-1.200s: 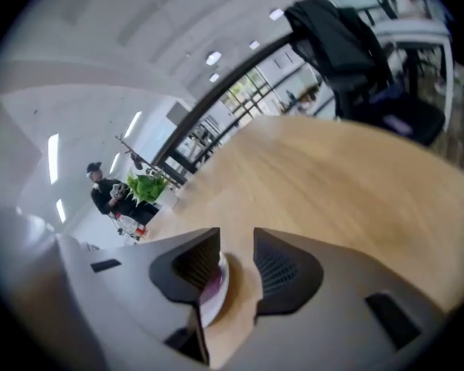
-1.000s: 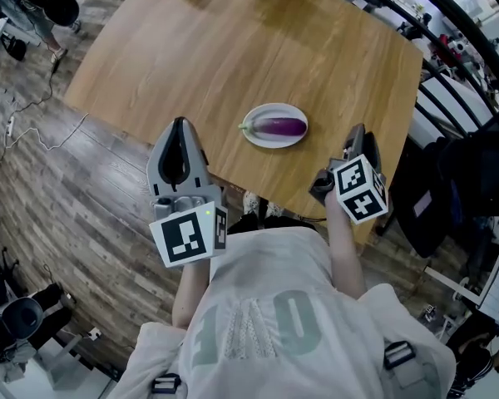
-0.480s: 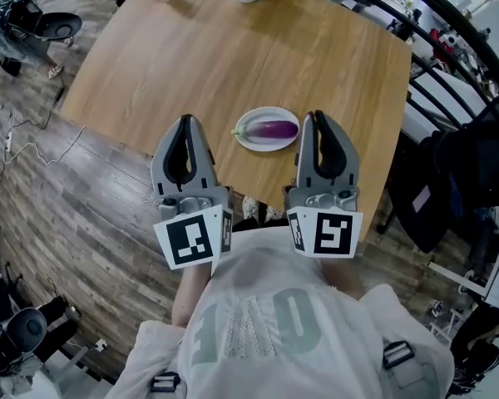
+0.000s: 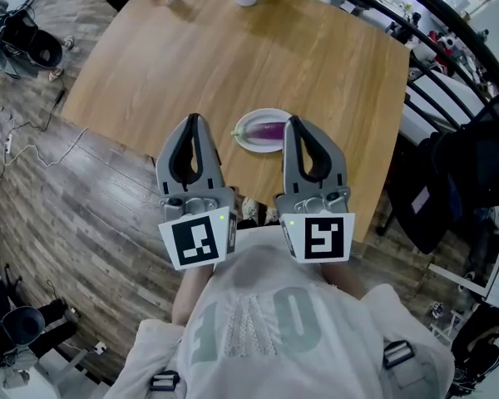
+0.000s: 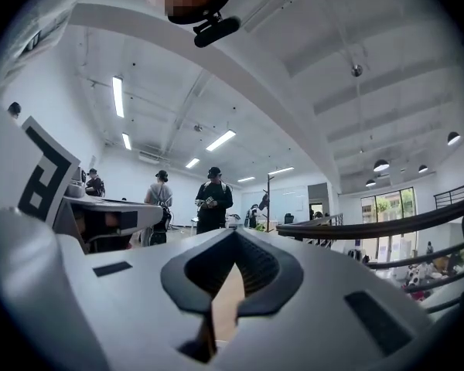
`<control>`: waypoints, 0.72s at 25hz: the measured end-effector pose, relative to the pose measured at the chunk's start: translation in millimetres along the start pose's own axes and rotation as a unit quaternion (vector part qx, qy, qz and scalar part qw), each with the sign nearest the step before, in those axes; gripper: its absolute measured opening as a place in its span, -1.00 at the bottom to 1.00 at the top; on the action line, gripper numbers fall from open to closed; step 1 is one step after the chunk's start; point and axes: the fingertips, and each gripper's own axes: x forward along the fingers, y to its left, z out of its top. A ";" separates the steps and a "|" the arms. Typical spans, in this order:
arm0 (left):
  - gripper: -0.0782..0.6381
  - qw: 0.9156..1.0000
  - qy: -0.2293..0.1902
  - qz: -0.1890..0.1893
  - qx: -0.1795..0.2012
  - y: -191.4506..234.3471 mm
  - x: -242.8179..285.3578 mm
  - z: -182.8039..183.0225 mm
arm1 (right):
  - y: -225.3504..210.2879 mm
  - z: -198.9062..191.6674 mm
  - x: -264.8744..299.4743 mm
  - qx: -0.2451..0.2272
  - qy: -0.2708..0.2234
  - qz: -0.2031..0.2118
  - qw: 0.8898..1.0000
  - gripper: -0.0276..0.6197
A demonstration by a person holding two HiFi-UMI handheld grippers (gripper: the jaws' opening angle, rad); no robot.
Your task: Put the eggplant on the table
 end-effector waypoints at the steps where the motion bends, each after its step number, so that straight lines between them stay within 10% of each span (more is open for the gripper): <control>1: -0.76 1.000 -0.002 -0.002 0.000 -1.3 0.0 0.9 | 0.2 1.9 0.5 0.000 -0.003 -0.001 1.000 -0.86; 18: -0.75 1.000 -0.007 -0.019 0.002 -15.7 -1.3 1.0 | -3.6 3.2 -4.1 -0.002 0.000 -0.011 1.000 -0.86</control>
